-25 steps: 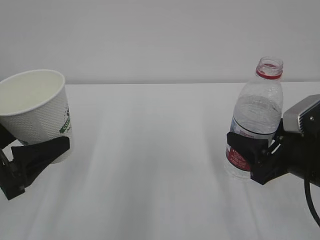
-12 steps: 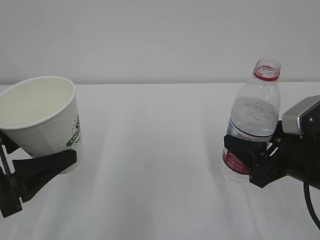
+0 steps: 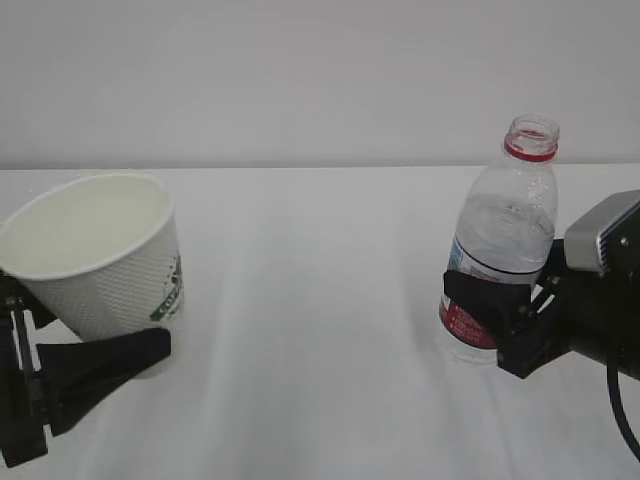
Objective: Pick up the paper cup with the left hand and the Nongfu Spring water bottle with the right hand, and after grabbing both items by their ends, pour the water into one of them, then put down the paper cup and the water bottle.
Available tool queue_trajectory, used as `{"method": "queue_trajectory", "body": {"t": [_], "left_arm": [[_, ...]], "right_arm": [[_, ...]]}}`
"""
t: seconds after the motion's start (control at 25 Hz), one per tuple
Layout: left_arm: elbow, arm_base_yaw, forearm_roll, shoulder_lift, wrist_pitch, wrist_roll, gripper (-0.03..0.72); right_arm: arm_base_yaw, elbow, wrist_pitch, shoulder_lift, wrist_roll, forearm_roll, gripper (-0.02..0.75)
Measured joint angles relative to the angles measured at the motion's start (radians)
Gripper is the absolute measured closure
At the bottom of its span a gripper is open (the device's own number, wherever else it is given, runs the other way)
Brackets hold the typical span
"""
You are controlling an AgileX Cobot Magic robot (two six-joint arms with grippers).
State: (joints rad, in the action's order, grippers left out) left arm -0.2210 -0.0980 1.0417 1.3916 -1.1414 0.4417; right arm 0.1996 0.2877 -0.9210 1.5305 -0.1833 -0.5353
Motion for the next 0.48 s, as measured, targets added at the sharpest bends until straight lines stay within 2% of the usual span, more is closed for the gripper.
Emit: {"method": "queue_trajectory", "body": {"t": [0.24,0.48], "left_arm": [[0.000,-0.134,-0.002,0.030,0.000,0.002,0.113],[-0.020,-0.219,-0.032,0.095,0.000,0.003,0.113]], "right_arm": [[0.000,0.000,0.000,0.000,0.000,-0.002,0.223],[0.000,0.000,0.000,0.000,-0.002,-0.004,0.224]]}}
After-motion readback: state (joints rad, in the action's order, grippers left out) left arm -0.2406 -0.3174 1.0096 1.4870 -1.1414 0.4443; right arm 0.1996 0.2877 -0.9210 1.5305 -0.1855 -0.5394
